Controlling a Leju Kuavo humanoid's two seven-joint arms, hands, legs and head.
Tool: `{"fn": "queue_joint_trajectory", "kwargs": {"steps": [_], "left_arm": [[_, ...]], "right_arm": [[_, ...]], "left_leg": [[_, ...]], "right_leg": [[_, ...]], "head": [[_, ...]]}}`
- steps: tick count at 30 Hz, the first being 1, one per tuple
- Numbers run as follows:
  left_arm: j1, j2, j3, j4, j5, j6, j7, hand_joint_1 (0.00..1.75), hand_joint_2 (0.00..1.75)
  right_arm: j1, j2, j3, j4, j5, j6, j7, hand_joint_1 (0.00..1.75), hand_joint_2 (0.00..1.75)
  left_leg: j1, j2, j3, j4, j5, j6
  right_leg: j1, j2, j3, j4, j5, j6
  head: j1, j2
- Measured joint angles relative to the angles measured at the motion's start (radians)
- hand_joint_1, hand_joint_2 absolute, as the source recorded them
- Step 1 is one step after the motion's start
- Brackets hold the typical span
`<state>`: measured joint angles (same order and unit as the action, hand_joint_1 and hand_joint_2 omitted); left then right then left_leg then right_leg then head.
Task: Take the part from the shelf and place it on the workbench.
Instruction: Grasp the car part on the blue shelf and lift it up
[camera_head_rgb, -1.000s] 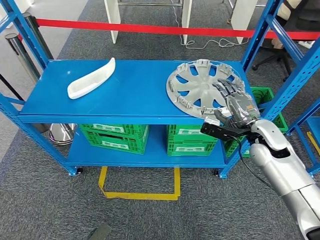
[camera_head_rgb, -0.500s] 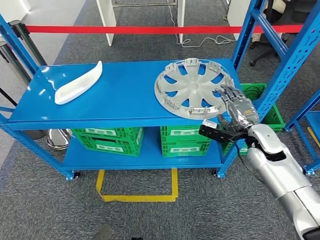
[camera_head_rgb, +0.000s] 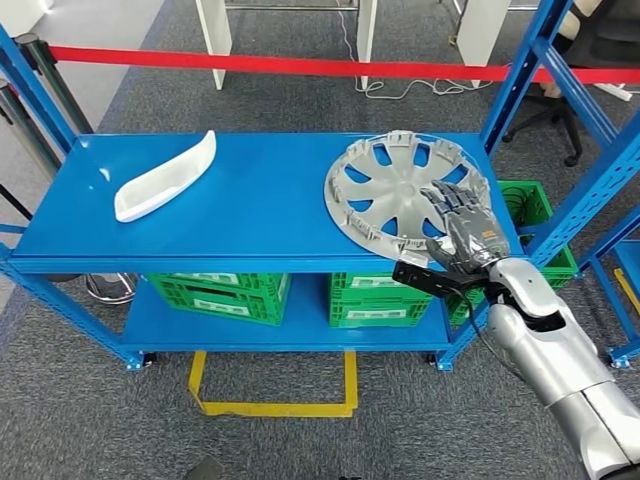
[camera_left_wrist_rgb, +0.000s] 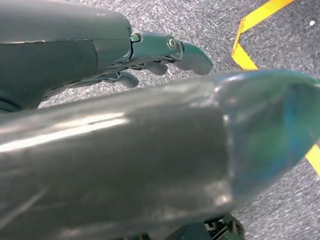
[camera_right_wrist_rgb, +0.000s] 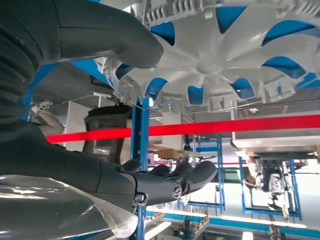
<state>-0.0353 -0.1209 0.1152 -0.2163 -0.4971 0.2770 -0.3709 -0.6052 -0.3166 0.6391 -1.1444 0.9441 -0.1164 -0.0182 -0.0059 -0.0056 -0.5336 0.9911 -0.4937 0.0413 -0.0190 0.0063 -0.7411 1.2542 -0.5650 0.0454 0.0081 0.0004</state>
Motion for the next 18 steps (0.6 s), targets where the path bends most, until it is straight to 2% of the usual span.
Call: {"fn": "queue_joint_trajectory", "kwargs": {"steps": [2, 3, 4, 5, 6, 8, 9, 10, 12, 13, 14, 15, 17, 18], "left_arm": [[0.0, 0.0, 0.0, 0.001, 0.0, 0.005, 0.001, 0.0, 0.0], [-0.001, -0.001, 0.0, 0.002, 0.0, 0.011, 0.005, 0.0, 0.0], [-0.003, -0.001, 0.0, 0.002, 0.0, 0.019, 0.011, 0.0, 0.0], [-0.005, -0.002, 0.001, 0.003, 0.0, 0.025, 0.016, 0.0, 0.0], [-0.007, -0.004, 0.001, 0.003, 0.0, 0.03, 0.02, 0.0, 0.0], [-0.009, -0.005, 0.001, 0.003, 0.0, 0.034, 0.021, 0.0, 0.0], [-0.011, -0.006, 0.002, 0.003, 0.0, 0.037, 0.022, 0.0, 0.0], [-0.014, -0.006, 0.002, 0.003, 0.0, 0.04, 0.024, 0.0, 0.0], [-0.016, -0.006, 0.003, 0.003, 0.0, 0.044, 0.03, 0.0, 0.0], [-0.015, -0.007, 0.003, 0.003, 0.0, 0.045, 0.032, 0.0, 0.0], [-0.014, -0.007, 0.003, 0.003, -0.001, 0.045, 0.032, 0.0, 0.0], [-0.013, -0.007, 0.003, 0.003, -0.001, 0.045, 0.032, 0.0, 0.0], [-0.014, -0.006, 0.004, 0.004, -0.003, 0.044, 0.032, 0.0, 0.0], [-0.014, -0.006, 0.004, 0.004, -0.004, 0.044, 0.033, 0.0, 0.0]], "right_arm": [[0.003, 0.0, -0.004, 0.0, -0.011, 0.002, -0.011, 0.0, 1.75], [0.005, 0.0, -0.006, 0.0, -0.016, 0.003, -0.016, 0.0, 1.75], [0.009, 0.0, -0.008, -0.001, -0.022, 0.005, -0.021, 0.0, 1.75], [0.013, 0.001, -0.01, -0.003, -0.028, 0.007, -0.026, 0.0, 1.75], [0.017, 0.001, -0.012, -0.005, -0.034, 0.009, -0.03, 0.0, 1.75], [0.021, 0.003, -0.017, -0.011, -0.046, 0.014, -0.039, 0.0, 1.75], [0.021, 0.005, -0.019, -0.012, -0.056, 0.019, -0.045, 0.0, 1.75], [0.022, 0.006, -0.02, -0.013, -0.071, 0.028, -0.053, 0.0, 1.75], [0.027, 0.008, -0.022, -0.013, -0.106, 0.055, -0.071, 0.0, 0.87], [0.031, 0.009, -0.023, -0.013, -0.122, 0.067, -0.078, 0.0, 0.44], [0.035, 0.01, -0.023, -0.013, -0.136, 0.074, -0.084, 0.0, 0.0], [0.038, 0.013, -0.024, -0.012, -0.148, 0.079, -0.088, 0.0, 0.0], [0.041, 0.023, -0.027, -0.011, -0.169, 0.082, -0.095, 0.0, 0.0], [0.041, 0.029, -0.027, -0.009, -0.177, 0.084, -0.098, 0.0, 0.0]], "left_leg": [[0.0, 0.001, 0.034, 0.001, -0.024, -0.006], [0.0, 0.0, 0.046, 0.004, -0.034, -0.01], [0.0, 0.001, 0.051, 0.006, -0.044, -0.017], [0.0, 0.001, 0.053, 0.009, -0.051, -0.023], [0.001, 0.001, 0.055, 0.01, -0.055, -0.029], [0.002, 0.003, 0.055, 0.028, -0.063, -0.041], [0.003, 0.003, 0.044, 0.057, -0.072, -0.045], [0.005, 0.003, 0.016, 0.11, -0.089, -0.051], [0.008, 0.003, -0.061, 0.236, -0.137, -0.059], [0.009, 0.003, -0.097, 0.281, -0.15, -0.061], [0.009, 0.003, -0.117, 0.292, -0.14, -0.06], [0.009, 0.003, -0.124, 0.271, -0.108, -0.057], [0.003, 0.003, -0.103, 0.153, -0.007, -0.044], [-0.001, 0.002, -0.091, 0.098, 0.028, -0.036]], "right_leg": [[0.001, -0.006, 0.029, -0.13, 0.098, -0.001], [0.003, -0.01, 0.044, -0.187, 0.134, -0.005], [0.007, -0.012, 0.054, -0.219, 0.159, -0.012], [0.012, -0.013, 0.058, -0.228, 0.162, -0.022], [0.015, -0.012, 0.064, -0.228, 0.151, -0.032], [0.013, -0.009, 0.08, -0.23, 0.143, -0.049], [0.011, -0.008, 0.09, -0.232, 0.138, -0.054], [0.009, -0.008, 0.098, -0.234, 0.132, -0.058], [0.01, -0.007, 0.112, -0.234, 0.118, -0.061], [0.011, -0.005, 0.12, -0.234, 0.111, -0.061], [0.012, -0.003, 0.128, -0.233, 0.104, -0.061], [0.013, -0.001, 0.138, -0.233, 0.097, -0.061], [0.014, 0.001, 0.155, -0.234, 0.086, -0.06], [0.014, 0.001, 0.161, -0.236, 0.083, -0.059]], "head": [[0.0, 0.0], [0.0, 0.0], [-0.001, 0.0], [-0.001, 0.0], [-0.001, 0.0], [-0.001, 0.0], [-0.002, 0.0], [-0.004, 0.0], [-0.005, 0.0], [-0.005, 0.0], [-0.005, 0.0], [-0.005, 0.0], [-0.004, 0.0], [-0.004, 0.0]]}}
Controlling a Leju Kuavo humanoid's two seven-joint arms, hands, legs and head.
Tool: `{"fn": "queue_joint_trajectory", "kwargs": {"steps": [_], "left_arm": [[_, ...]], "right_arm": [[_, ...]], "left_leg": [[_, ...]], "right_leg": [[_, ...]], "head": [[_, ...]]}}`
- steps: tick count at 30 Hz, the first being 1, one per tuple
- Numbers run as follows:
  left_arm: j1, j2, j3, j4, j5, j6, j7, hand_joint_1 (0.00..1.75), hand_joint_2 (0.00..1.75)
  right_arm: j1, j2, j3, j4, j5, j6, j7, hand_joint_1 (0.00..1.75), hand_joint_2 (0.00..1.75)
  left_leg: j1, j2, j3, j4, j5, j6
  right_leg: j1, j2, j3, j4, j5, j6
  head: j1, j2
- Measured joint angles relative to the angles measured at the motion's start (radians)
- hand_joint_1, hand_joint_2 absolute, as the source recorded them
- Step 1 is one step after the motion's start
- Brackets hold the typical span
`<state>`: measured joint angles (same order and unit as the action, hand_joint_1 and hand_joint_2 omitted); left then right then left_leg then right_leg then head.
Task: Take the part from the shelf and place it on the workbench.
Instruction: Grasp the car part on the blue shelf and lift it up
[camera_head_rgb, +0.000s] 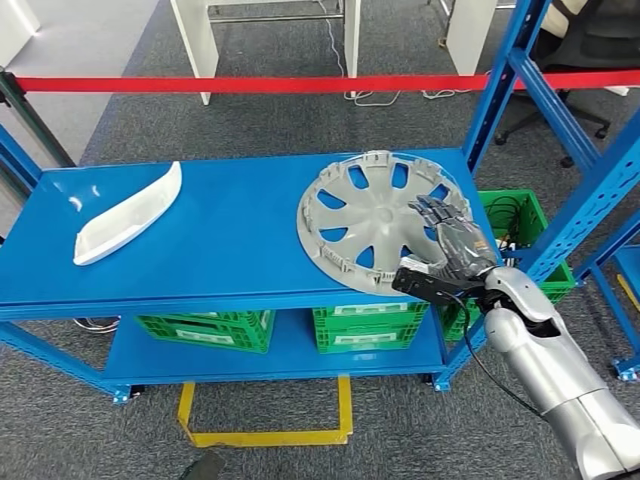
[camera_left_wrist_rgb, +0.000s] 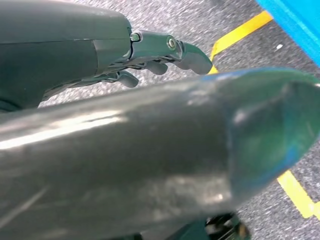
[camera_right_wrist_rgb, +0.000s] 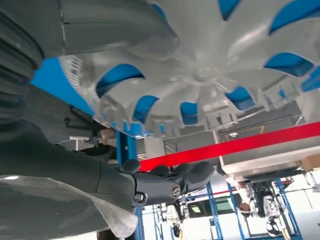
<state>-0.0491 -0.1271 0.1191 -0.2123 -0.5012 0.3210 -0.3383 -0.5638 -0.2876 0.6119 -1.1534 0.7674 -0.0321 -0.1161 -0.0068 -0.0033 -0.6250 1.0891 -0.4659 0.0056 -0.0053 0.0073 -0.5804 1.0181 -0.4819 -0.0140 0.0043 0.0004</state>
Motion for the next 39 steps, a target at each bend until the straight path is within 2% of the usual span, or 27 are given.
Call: {"fn": "queue_joint_trajectory", "kwargs": {"steps": [1, 4, 6, 7, 9, 10, 11, 12, 13, 15, 16, 17, 19, 21, 23, 25, 26, 27, 28, 30, 31, 33, 36, 37, 39], "left_arm": [[0.0, 0.0, 0.0, 0.0, -0.002, 0.0, 0.0, 0.0, 0.0], [0.001, 0.0, 0.0, 0.002, -0.006, -0.001, 0.002, 0.0, 0.0], [-0.001, -0.001, 0.001, 0.002, -0.007, -0.001, 0.003, 0.0, 0.0], [-0.004, -0.002, 0.001, 0.002, -0.008, -0.001, 0.003, 0.0, 0.0], [-0.007, -0.006, 0.001, 0.002, -0.009, -0.001, 0.006, 0.0, 0.0], [-0.007, -0.007, 0.001, 0.002, -0.01, -0.001, 0.009, 0.0, 0.0], [-0.007, -0.008, 0.001, 0.002, -0.011, -0.001, 0.011, 0.0, 0.0], [-0.006, -0.008, 0.001, 0.002, -0.013, -0.001, 0.012, 0.0, 0.0], [-0.007, -0.009, 0.001, 0.002, -0.015, -0.001, 0.013, 0.0, 0.0], [-0.008, -0.009, 0.001, 0.002, -0.018, -0.001, 0.014, 0.0, 0.0], [-0.008, -0.009, 0.001, 0.002, -0.02, -0.001, 0.014, 0.0, 0.0], [-0.008, -0.009, 0.001, 0.002, -0.023, -0.001, 0.014, 0.0, 0.0], [-0.007, -0.009, 0.001, 0.002, -0.028, -0.002, 0.014, 0.0, 0.0], [-0.008, -0.008, 0.001, 0.002, -0.034, -0.004, 0.015, 0.0, 0.0], [-0.008, -0.008, 0.001, 0.002, -0.041, -0.006, 0.015, 0.0, 0.0], [-0.008, -0.008, 0.001, 0.002, -0.046, -0.007, 0.017, 0.0, 0.0], [-0.007, -0.008, 0.001, 0.002, -0.048, -0.008, 0.017, 0.0, 0.0], [-0.007, -0.008, 0.001, 0.002, -0.048, -0.008, 0.018, 0.0, 0.0], [-0.007, -0.008, 0.001, 0.002, -0.048, -0.009, 0.018, 0.0, 0.0], [-0.008, -0.008, 0.001, 0.002, -0.049, -0.011, 0.018, 0.0, 0.0], [-0.009, -0.008, 0.001, 0.002, -0.049, -0.011, 0.018, 0.0, 0.0], [-0.01, -0.009, 0.001, 0.002, -0.049, -0.013, 0.018, 0.0, 0.0], [-0.01, -0.009, 0.002, 0.002, -0.05, -0.014, 0.017, 0.0, 0.0], [-0.01, -0.009, 0.002, 0.002, -0.05, -0.014, 0.017, 0.0, 0.0], [-0.012, -0.011, 0.002, 0.002, -0.05, -0.014, 0.016, 0.0, 0.0]], "right_arm": [[0.001, 0.005, 0.0, 0.002, -0.004, 0.003, -0.003, 0.0, 0.44], [0.007, 0.015, 0.002, 0.008, -0.008, 0.009, -0.005, 0.0, 1.75], [0.006, 0.019, 0.0, 0.009, -0.01, 0.008, -0.008, 0.0, 1.75], [0.003, 0.02, 0.0, 0.009, -0.011, 0.006, -0.01, 0.0, 1.75], [0.001, 0.023, 0.001, 0.011, -0.016, -0.002, -0.017, 0.0, 1.75], [0.004, 0.027, 0.002, 0.012, -0.021, -0.009, -0.022, 0.0, 1.75], [0.008, 0.031, 0.003, 0.013, -0.027, -0.016, -0.029, 0.0, 1.75], [0.012, 0.036, 0.004, 0.014, -0.034, -0.023, -0.038, 0.0, 1.75], [0.016, 0.042, 0.005, 0.014, -0.044, -0.029, -0.048, 0.0, 1.75], [0.019, 0.051, 0.006, 0.012, -0.072, -0.034, -0.07, 0.0, 1.75], [0.021, 0.055, 0.006, 0.01, -0.091, -0.031, -0.082, 0.0, 1.75], [0.025, 0.06, 0.006, 0.009, -0.11, -0.025, -0.093, 0.0, 1.75], [0.034, 0.065, 0.009, 0.006, -0.141, -0.001, -0.112, 0.0, 1.75], [0.037, 0.067, 0.012, 0.008, -0.169, 0.033, -0.13, 0.0, 1.75], [0.033, 0.069, 0.014, 0.014, -0.204, 0.069, -0.151, 0.0, 1.75], [0.032, 0.072, 0.018, 0.025, -0.231, 0.094, -0.167, 0.0, 1.75], [0.032, 0.073, 0.02, 0.031, -0.237, 0.101, -0.171, 0.0, 1.75], [0.033, 0.074, 0.022, 0.036, -0.242, 0.106, -0.175, 0.0, 1.75], [0.032, 0.075, 0.024, 0.04, -0.246, 0.11, -0.177, 0.0, 1.75], [0.028, 0.078, 0.027, 0.049, -0.252, 0.117, -0.181, 0.0, 1.75], [0.026, 0.08, 0.029, 0.054, -0.254, 0.119, -0.182, 0.0, 1.75], [0.022, 0.083, 0.034, 0.066, -0.256, 0.123, -0.182, 0.0, 1.75], [0.019, 0.084, 0.044, 0.086, -0.258, 0.13, -0.181, 0.0, 1.75], [0.015, 0.084, 0.047, 0.092, -0.259, 0.131, -0.181, 0.0, 1.75], [0.01, 0.084, 0.053, 0.103, -0.26, 0.133, -0.181, 0.0, 1.75]], "left_leg": [[-0.004, 0.0, 0.01, -0.042, 0.02, 0.008], [-0.009, 0.0, 0.022, -0.081, 0.022, 0.022], [-0.004, 0.002, 0.036, -0.101, 0.029, 0.024], [0.0, 0.003, 0.043, -0.111, 0.032, 0.025], [0.002, 0.002, 0.049, -0.116, 0.031, 0.028], [0.003, 0.002, 0.05, -0.115, 0.029, 0.029], [0.004, 0.001, 0.051, -0.114, 0.026, 0.028], [0.006, 0.001, 0.052, -0.111, 0.023, 0.026], [0.009, 0.001, 0.053, -0.106, 0.018, 0.022], [0.011, 0.0, 0.054, -0.09, 0.003, 0.01], [0.011, 0.0, 0.051, -0.082, -0.002, 0.004], [0.009, -0.001, 0.049, -0.075, -0.006, -0.001], [0.009, -0.001, 0.046, -0.071, -0.007, -0.007], [0.01, -0.001, 0.04, -0.053, -0.024, -0.015], [0.012, 0.0, 0.001, 0.039, -0.073, -0.023], [0.013, 0.0, -0.066, 0.177, -0.127, -0.027], [0.013, 0.0, -0.089, 0.219, -0.134, -0.026], [0.013, 0.0, -0.095, 0.224, -0.122, -0.024], [0.012, 0.0, -0.082, 0.189, -0.091, -0.019], [0.009, -0.001, -0.024, 0.057, -0.019, -0.006], [0.006, -0.001, 0.002, -0.003, 0.002, 0.0], [0.002, -0.001, 0.024, -0.056, 0.006, 0.005], [0.007, 0.0, 0.029, -0.074, 0.012, 0.013], [0.009, 0.0, 0.032, -0.08, 0.016, 0.017], [0.01, 0.001, 0.034, -0.085, 0.02, 0.023]], "right_leg": [[-0.001, 0.0, 0.002, -0.001, -0.003, 0.003], [-0.002, -0.001, 0.003, -0.007, -0.009, 0.019], [-0.001, -0.002, -0.003, 0.005, -0.023, 0.028], [-0.002, -0.003, -0.018, 0.036, -0.042, 0.033], [-0.006, -0.004, -0.078, 0.151, -0.091, 0.043], [-0.008, -0.004, -0.111, 0.207, -0.106, 0.047], [-0.01, -0.004, -0.133, 0.237, -0.105, 0.052], [-0.012, -0.005, -0.138, 0.232, -0.085, 0.056], [-0.015, -0.006, -0.124, 0.19, -0.049, 0.06], [-0.019, -0.008, -0.071, 0.075, 0.01, 0.067], [-0.019, -0.009, -0.049, 0.035, 0.019, 0.064], [-0.018, -0.008, -0.038, 0.018, 0.016, 0.058], [-0.015, -0.006, -0.034, 0.015, 0.007, 0.04], [-0.017, -0.006, -0.031, 0.014, 0.007, 0.027], [-0.019, -0.007, -0.027, 0.012, 0.006, 0.017], [-0.017, -0.007, -0.026, 0.012, 0.004, 0.012], [-0.016, -0.007, -0.025, 0.012, 0.004, 0.012], [-0.015, -0.006, -0.024, 0.012, 0.004, 0.011], [-0.013, -0.005, -0.022, 0.012, 0.003, 0.011], [-0.011, -0.003, -0.019, 0.012, 0.002, 0.013], [-0.009, -0.002, -0.019, 0.012, 0.002, 0.015], [-0.007, -0.002, -0.022, 0.011, 0.004, 0.023], [-0.008, -0.004, -0.03, 0.014, -0.002, 0.038], [-0.007, -0.004, -0.042, 0.038, -0.018, 0.042], [-0.007, -0.005, -0.091, 0.146, -0.075, 0.047]], "head": [[-0.001, 0.0], [-0.004, 0.0], [-0.002, 0.0], [0.0, 0.0], [0.002, 0.0], [0.002, 0.0], [0.002, 0.0], [0.002, 0.0], [0.002, 0.0], [0.004, 0.0], [0.005, 0.0], [0.005, 0.0], [0.003, 0.0], [0.001, 0.0], [-0.001, 0.0], [-0.002, 0.0], [-0.002, 0.0], [-0.002, 0.0], [-0.002, 0.0], [-0.002, 0.0], [-0.001, 0.0], [0.0, 0.0], [0.0, 0.0], [0.002, 0.0], [0.003, 0.0]]}}
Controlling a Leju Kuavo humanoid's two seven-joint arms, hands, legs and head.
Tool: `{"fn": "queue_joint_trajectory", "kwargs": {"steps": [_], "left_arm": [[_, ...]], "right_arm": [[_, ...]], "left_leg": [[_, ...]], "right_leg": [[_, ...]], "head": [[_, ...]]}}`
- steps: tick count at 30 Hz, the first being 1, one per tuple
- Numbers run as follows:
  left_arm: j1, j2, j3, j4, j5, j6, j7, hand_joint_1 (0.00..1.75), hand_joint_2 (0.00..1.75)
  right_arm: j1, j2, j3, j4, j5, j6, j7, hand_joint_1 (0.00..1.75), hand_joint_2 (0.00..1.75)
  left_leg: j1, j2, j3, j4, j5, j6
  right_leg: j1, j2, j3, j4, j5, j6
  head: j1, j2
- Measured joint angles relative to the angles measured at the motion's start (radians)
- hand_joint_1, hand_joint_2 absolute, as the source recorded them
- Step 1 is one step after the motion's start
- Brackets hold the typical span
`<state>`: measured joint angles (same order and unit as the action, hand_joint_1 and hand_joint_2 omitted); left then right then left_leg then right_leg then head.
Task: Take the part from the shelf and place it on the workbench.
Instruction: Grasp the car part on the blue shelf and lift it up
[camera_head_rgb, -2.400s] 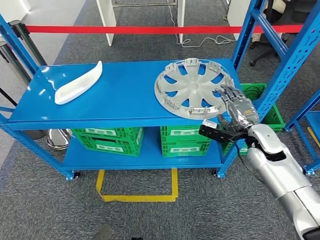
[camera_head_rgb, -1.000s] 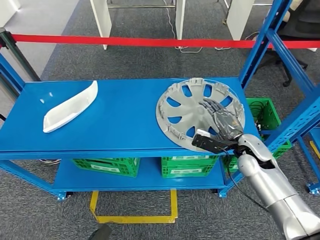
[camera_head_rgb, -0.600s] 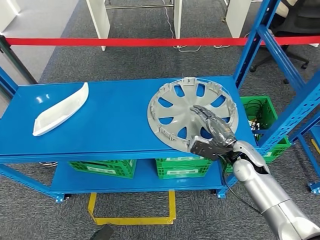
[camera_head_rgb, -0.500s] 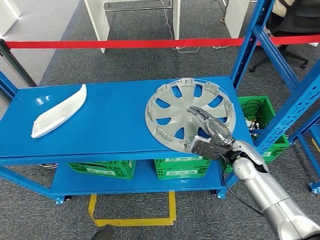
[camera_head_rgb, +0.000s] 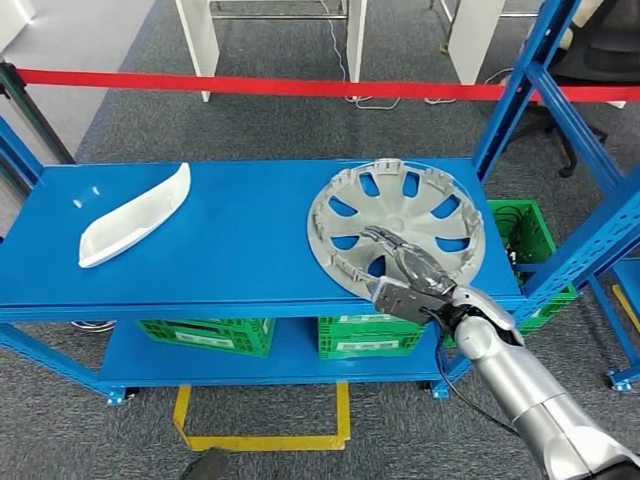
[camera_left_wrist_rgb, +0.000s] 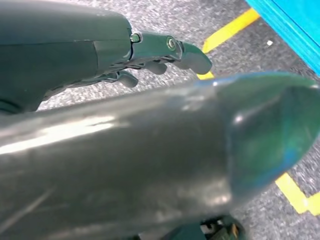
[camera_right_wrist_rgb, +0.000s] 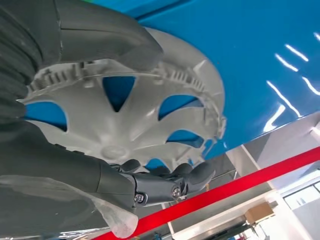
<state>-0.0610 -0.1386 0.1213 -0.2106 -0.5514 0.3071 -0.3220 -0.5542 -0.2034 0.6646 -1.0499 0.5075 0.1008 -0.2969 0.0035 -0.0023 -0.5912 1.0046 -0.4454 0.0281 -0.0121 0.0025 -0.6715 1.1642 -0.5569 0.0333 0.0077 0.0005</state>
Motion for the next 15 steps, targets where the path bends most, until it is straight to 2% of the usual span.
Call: {"fn": "queue_joint_trajectory", "kwargs": {"steps": [1, 2, 3, 4, 6, 7, 8, 12, 13, 15], "left_arm": [[0.0, -0.001, 0.0, 0.0, 0.0, 0.0, 0.0, 0.0, 0.0], [0.001, -0.002, 0.0, 0.0, 0.0, 0.0, 0.0, 0.0, 0.0], [0.003, -0.002, 0.0, 0.0, 0.0, 0.0, 0.0, 0.0, 0.0], [0.003, -0.002, 0.0, 0.0, -0.001, 0.0, 0.0, 0.0, 0.0], [0.003, -0.004, 0.0, 0.0, -0.001, -0.001, 0.0, 0.0, 0.0], [0.002, -0.004, 0.0, 0.0, -0.002, -0.001, 0.0, 0.0, 0.0], [0.002, -0.005, 0.0, 0.0, -0.002, -0.001, 0.0, 0.0, 0.0], [0.005, -0.004, 0.0, 0.0, -0.003, -0.001, 0.0, 0.0, 0.0], [0.005, -0.004, 0.0, 0.0, -0.005, -0.001, 0.0, 0.0, 0.0], [0.005, -0.003, 0.002, 0.0, -0.009, 0.0, 0.0, 0.0, 0.0]], "right_arm": [[-0.001, 0.0, 0.003, 0.006, 0.0, 0.001, 0.0, 0.0, 1.75], [0.0, 0.0, 0.005, 0.012, 0.0, 0.001, 0.0, 0.0, 1.75], [0.001, 0.0, 0.008, 0.017, 0.0, 0.002, 0.001, 0.0, 1.75], [0.001, 0.0, 0.01, 0.02, -0.001, 0.003, 0.001, 0.0, 1.75], [-0.003, 0.0, 0.015, 0.025, -0.003, 0.007, 0.003, 0.0, 1.75], [-0.007, 0.0, 0.018, 0.028, -0.003, 0.009, 0.007, 0.0, 1.75], [-0.012, 0.0, 0.02, 0.034, -0.001, 0.011, 0.014, 0.0, 1.75], [-0.032, -0.006, 0.03, 0.087, -0.002, 0.034, 0.052, 0.0, 1.75], [-0.04, -0.009, 0.032, 0.106, -0.01, 0.045, 0.059, 0.0, 1.75], [-0.057, -0.014, 0.036, 0.149, -0.027, 0.065, 0.07, 0.0, 1.75]], "left_leg": [[-0.001, 0.0, -0.001, 0.001, 0.0, 0.001], [-0.001, 0.0, -0.001, 0.001, 0.0, 0.001], [-0.002, 0.0, -0.001, 0.002, 0.0, 0.001], [-0.002, 0.0, -0.001, 0.004, 0.0, 0.001], [-0.002, 0.0, -0.001, 0.008, -0.003, -0.002], [-0.004, 0.0, -0.003, 0.013, -0.005, -0.005], [-0.006, -0.001, -0.006, 0.016, -0.005, -0.009], [-0.007, 0.0, -0.013, 0.022, -0.009, -0.027], [-0.006, 0.0, -0.02, 0.042, -0.024, -0.032], [-0.002, 0.0, -0.062, 0.144, -0.082, -0.043]], "right_leg": [[0.0, 0.0, -0.031, 0.067, -0.026, 0.002], [0.0, 0.0, -0.054, 0.117, -0.04, 0.003], [0.0, 0.0, -0.063, 0.133, -0.036, 0.004], [0.0, 0.0, -0.05, 0.105, -0.012, 0.004], [0.0, -0.002, 0.017, -0.029, 0.051, 0.001], [0.001, -0.003, 0.05, -0.09, 0.07, -0.002], [0.002, -0.003, 0.07, -0.127, 0.077, -0.005], [0.002, -0.002, 0.078, -0.144, 0.081, -0.024], [0.0, -0.002, 0.079, -0.146, 0.083, -0.029], [-0.003, -0.003, 0.079, -0.147, 0.085, -0.037]], "head": [[0.0, 0.0], [0.0, 0.0], [0.0, 0.0], [0.0, 0.0], [0.0, 0.0], [0.0, 0.0], [0.0, 0.0], [-0.002, 0.0], [-0.003, 0.0], [-0.006, 0.0]]}}
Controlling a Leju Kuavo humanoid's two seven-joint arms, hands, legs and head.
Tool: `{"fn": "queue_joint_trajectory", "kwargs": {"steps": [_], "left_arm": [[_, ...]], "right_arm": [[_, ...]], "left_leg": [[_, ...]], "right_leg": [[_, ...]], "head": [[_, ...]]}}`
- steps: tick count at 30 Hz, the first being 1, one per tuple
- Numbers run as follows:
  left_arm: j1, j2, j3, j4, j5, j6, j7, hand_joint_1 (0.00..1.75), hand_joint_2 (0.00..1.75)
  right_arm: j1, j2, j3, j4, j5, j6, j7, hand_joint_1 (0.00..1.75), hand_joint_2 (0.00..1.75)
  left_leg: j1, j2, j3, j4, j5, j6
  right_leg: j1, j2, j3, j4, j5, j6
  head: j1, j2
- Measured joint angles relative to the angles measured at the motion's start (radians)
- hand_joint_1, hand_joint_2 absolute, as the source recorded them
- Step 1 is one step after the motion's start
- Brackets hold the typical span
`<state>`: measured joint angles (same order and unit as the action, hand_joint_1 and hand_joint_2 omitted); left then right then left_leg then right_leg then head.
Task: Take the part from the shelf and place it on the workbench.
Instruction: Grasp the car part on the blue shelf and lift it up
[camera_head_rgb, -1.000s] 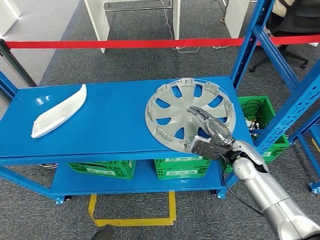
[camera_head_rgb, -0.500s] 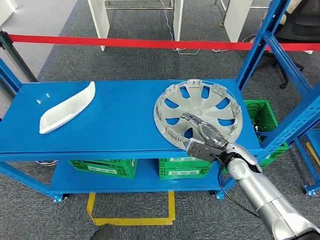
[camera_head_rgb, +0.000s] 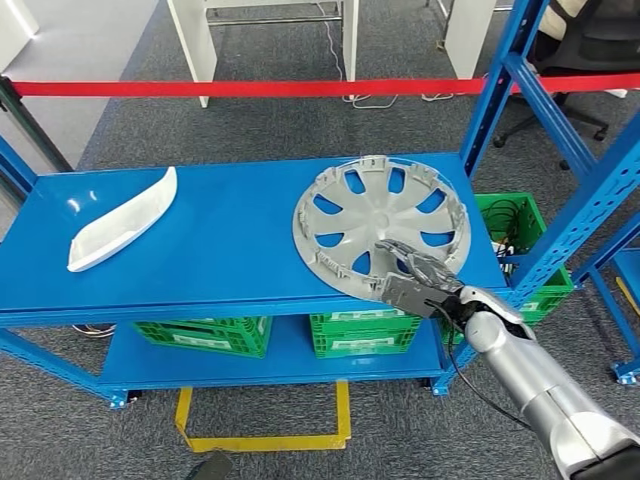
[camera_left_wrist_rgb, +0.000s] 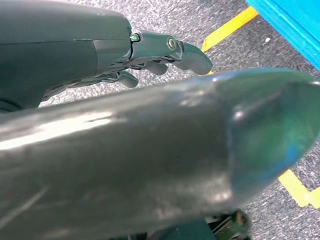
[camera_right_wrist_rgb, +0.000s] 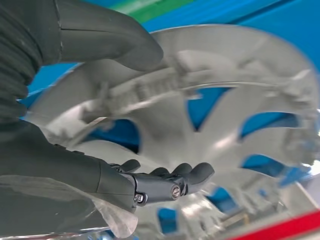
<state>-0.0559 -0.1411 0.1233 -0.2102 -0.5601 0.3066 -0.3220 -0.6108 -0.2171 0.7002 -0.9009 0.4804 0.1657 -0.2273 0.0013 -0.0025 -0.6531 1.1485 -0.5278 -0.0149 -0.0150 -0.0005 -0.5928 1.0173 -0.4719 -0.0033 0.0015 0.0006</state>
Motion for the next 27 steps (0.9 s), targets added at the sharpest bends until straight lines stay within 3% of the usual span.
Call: {"fn": "queue_joint_trajectory", "kwargs": {"steps": [2, 3, 4, 5, 7, 9, 11, 13, 14, 16, 17, 18, 19, 21, 23, 25, 27], "left_arm": [[0.002, 0.001, 0.003, 0.0, -0.002, 0.0, 0.0, 0.0, 0.0], [0.003, 0.002, 0.004, 0.0, -0.002, 0.0, 0.0, 0.0, 0.0], [0.004, 0.003, 0.004, 0.0, -0.003, 0.0, 0.0, 0.0, 0.0], [0.005, 0.004, 0.004, 0.0, -0.004, -0.001, 0.0, 0.0, 0.0], [0.004, 0.006, 0.005, 0.0, -0.005, -0.008, 0.0, 0.0, 0.0], [0.003, 0.006, 0.005, 0.0, -0.006, -0.023, -0.001, 0.0, 0.0], [0.003, 0.007, 0.006, 0.0, -0.006, -0.04, -0.002, 0.0, 0.0], [0.003, 0.007, 0.006, 0.0, -0.006, -0.049, -0.002, 0.0, 0.0], [0.003, 0.007, 0.007, 0.0, -0.006, -0.051, -0.003, 0.0, 0.0], [0.003, 0.008, 0.008, 0.0, -0.006, -0.053, -0.003, 0.0, 0.0], [0.003, 0.008, 0.009, 0.0, -0.007, -0.054, -0.003, 0.0, 0.0], [0.004, 0.008, 0.01, 0.0, -0.007, -0.055, -0.003, 0.0, 0.0], [0.004, 0.008, 0.011, 0.0, -0.007, -0.059, -0.004, 0.0, 0.0], [0.004, 0.008, 0.012, 0.0, -0.006, -0.075, -0.011, 0.0, 0.0], [0.003, 0.007, 0.013, 0.0, -0.002, -0.098, -0.023, 0.0, 0.0], [0.003, 0.008, 0.018, 0.0, 0.008, -0.127, -0.037, 0.0, 0.0], [0.004, 0.01, 0.025, 0.0, 0.02, -0.158, -0.052, 0.0, 0.87]], "right_arm": [[-0.011, -0.003, 0.003, 0.042, -0.011, 0.007, 0.01, 0.0, 1.75], [-0.016, -0.003, 0.004, 0.059, -0.014, 0.007, 0.016, 0.0, 1.75], [-0.021, -0.004, 0.005, 0.074, -0.018, 0.009, 0.022, 0.0, 1.75], [-0.028, -0.004, 0.006, 0.088, -0.023, 0.013, 0.027, 0.0, 1.75], [-0.042, -0.004, 0.007, 0.114, -0.035, 0.031, 0.032, 0.0, 1.75], [-0.055, -0.007, 0.008, 0.138, -0.047, 0.051, 0.031, 0.0, 1.75], [-0.068, -0.012, 0.008, 0.165, -0.059, 0.073, 0.028, 0.0, 1.75], [-0.077, -0.019, 0.009, 0.188, -0.067, 0.091, 0.025, 0.0, 1.75], [-0.08, -0.022, 0.01, 0.198, -0.069, 0.095, 0.024, 0.0, 1.75], [-0.083, -0.026, 0.012, 0.213, -0.071, 0.098, 0.022, 0.0, 1.75], [-0.084, -0.026, 0.014, 0.219, -0.072, 0.098, 0.021, 0.09, 1.75], [-0.084, -0.026, 0.015, 0.224, -0.073, 0.099, 0.02, 0.52, 1.75], [-0.086, -0.026, 0.017, 0.228, -0.076, 0.102, 0.019, 0.96, 1.75], [-0.094, -0.027, 0.019, 0.235, -0.084, 0.117, 0.015, 1.75, 1.75], [-0.104, -0.03, 0.024, 0.239, -0.092, 0.132, 0.002, 1.75, 1.75], [-0.108, -0.031, 0.031, 0.239, -0.094, 0.132, -0.016, 1.75, 1.75], [-0.11, -0.031, 0.04, 0.239, -0.09, 0.12, -0.032, 1.75, 1.75]], "left_leg": [[0.003, 0.0, -0.053, 0.127, -0.053, -0.005], [0.004, 0.0, -0.063, 0.153, -0.054, -0.006], [0.005, 0.0, -0.056, 0.141, -0.037, -0.005], [0.006, 0.0, -0.031, 0.092, -0.006, -0.003], [0.005, 0.0, 0.035, -0.045, 0.051, 0.004], [0.002, -0.001, 0.07, -0.12, 0.066, 0.011], [0.0, -0.001, 0.072, -0.128, 0.065, 0.021], [0.003, 0.001, 0.074, -0.136, 0.072, 0.036], [0.004, 0.002, 0.074, -0.14, 0.076, 0.043], [0.003, 0.004, 0.07, -0.141, 0.08, 0.05], [0.002, 0.005, 0.068, -0.141, 0.081, 0.051], [0.001, 0.005, 0.067, -0.141, 0.081, 0.052], [-0.001, 0.005, 0.067, -0.141, 0.082, 0.053], [-0.003, 0.005, 0.07, -0.14, 0.082, 0.052], [-0.006, 0.005, 0.07, -0.138, 0.083, 0.048], [-0.007, 0.003, 0.068, -0.138, 0.085, 0.038], [-0.005, 0.002, 0.067, -0.137, 0.087, 0.027]], "right_leg": [[0.0, 0.0, 0.0, 0.0, 0.0, -0.002], [0.0, 0.001, 0.001, 0.0, 0.0, -0.002], [0.0, 0.002, 0.002, 0.0, 0.0, -0.002], [0.0, 0.003, 0.003, 0.0, 0.0, -0.002], [0.002, 0.004, 0.006, 0.001, -0.001, 0.003], [0.005, 0.006, 0.004, 0.0, 0.0, 0.013], [0.005, 0.008, 0.005, -0.006, 0.004, 0.026], [0.004, 0.007, -0.005, 0.009, -0.01, 0.036], [0.004, 0.006, -0.023, 0.044, -0.032, 0.04], [0.004, 0.006, -0.082, 0.17, -0.097, 0.043], [0.004, 0.006, -0.112, 0.234, -0.123, 0.044], [0.004, 0.006, -0.128, 0.272, -0.132, 0.044], [0.005, 0.006, -0.125, 0.272, -0.122, 0.043], [0.006, 0.005, -0.06, 0.159, -0.061, 0.034], [0.01, 0.002, 0.012, 0.025, -0.02, 0.023], [0.014, -0.001, 0.037, -0.018, -0.017, 0.018], [0.013, -0.001, 0.04, -0.023, -0.009, 0.011]], "head": [[0.0, 0.0], [-0.001, 0.0], [-0.001, 0.0], [-0.001, 0.0], [-0.001, 0.0], [0.0, 0.0], [0.001, 0.0], [0.003, 0.0], [0.005, 0.0], [0.008, 0.0], [0.008, 0.0], [0.008, 0.0], [0.008, 0.0], [0.008, 0.0], [0.008, 0.0], [0.007, 0.0], [0.007, 0.0]]}}
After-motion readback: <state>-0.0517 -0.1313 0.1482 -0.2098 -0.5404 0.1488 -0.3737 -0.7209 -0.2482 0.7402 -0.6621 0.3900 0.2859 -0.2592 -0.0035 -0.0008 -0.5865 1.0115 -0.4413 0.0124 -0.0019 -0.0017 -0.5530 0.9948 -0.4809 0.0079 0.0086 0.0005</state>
